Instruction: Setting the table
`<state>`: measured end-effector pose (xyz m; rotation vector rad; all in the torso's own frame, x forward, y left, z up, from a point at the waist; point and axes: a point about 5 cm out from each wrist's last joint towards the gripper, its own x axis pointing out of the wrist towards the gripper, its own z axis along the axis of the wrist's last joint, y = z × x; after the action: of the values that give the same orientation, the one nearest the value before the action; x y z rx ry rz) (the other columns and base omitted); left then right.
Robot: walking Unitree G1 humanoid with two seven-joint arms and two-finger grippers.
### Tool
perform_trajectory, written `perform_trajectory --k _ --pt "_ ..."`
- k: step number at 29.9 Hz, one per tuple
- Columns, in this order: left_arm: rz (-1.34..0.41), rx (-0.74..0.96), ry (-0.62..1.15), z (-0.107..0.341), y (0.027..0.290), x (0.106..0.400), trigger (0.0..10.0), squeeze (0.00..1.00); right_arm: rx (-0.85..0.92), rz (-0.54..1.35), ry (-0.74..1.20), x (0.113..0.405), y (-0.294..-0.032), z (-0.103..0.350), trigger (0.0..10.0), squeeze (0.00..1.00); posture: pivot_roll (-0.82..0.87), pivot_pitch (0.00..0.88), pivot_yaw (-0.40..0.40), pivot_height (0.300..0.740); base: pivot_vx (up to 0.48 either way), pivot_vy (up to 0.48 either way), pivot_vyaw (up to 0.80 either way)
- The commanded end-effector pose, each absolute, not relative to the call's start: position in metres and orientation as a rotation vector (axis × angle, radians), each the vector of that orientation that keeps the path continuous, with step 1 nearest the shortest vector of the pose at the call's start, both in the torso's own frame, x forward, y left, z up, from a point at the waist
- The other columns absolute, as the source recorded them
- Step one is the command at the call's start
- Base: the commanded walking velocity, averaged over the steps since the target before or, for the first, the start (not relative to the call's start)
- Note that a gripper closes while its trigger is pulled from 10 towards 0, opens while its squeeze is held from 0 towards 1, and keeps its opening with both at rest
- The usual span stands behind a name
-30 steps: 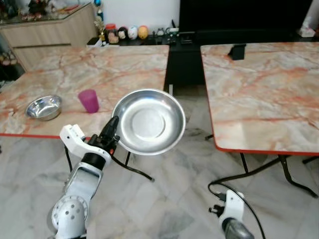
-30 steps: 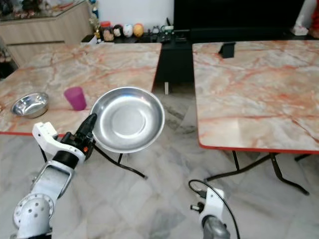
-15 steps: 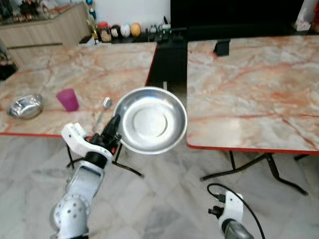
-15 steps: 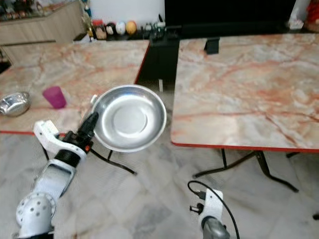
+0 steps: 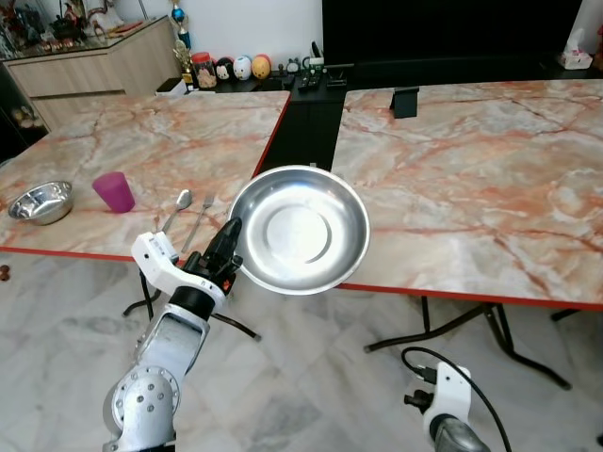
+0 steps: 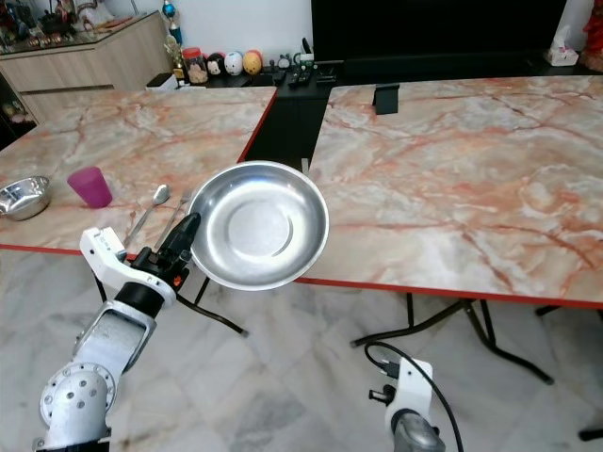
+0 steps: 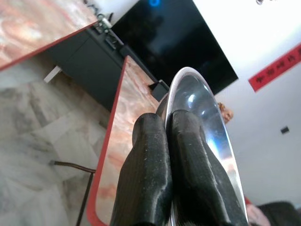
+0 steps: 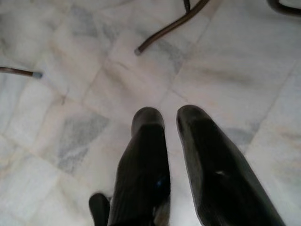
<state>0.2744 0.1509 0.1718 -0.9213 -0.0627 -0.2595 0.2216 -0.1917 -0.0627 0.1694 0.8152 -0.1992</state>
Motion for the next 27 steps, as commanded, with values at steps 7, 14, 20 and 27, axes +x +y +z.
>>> perform_trajectory --k 7,14,20,27 --pt "-0.231 -0.933 -0.091 0.1701 0.1501 0.2733 10.0 0.0 0.153 -0.196 0.817 0.2228 -0.1969 -0.0613 10.0 0.0 -0.09 0.0 0.026 0.74 0.0 -0.281 0.0" --pt "-0.224 -0.934 -0.094 0.1687 0.1518 0.2721 10.0 0.0 0.147 -0.193 0.813 0.2235 -0.1988 -0.0605 10.0 0.0 -0.09 0.0 0.021 0.74 0.0 -0.282 0.0" --pt "-0.224 -0.933 -0.093 0.1687 0.151 0.2718 10.0 0.0 0.149 -0.195 0.815 0.223 -0.1977 -0.061 10.0 0.0 -0.09 0.0 0.029 0.74 0.0 -0.282 0.0" --pt "-0.242 -0.928 -0.084 0.1694 0.1493 0.2731 10.0 0.0 0.162 -0.203 0.818 0.2221 -0.1948 -0.0621 10.0 0.0 -0.1 0.0 0.05 0.74 0.0 -0.283 0.0"
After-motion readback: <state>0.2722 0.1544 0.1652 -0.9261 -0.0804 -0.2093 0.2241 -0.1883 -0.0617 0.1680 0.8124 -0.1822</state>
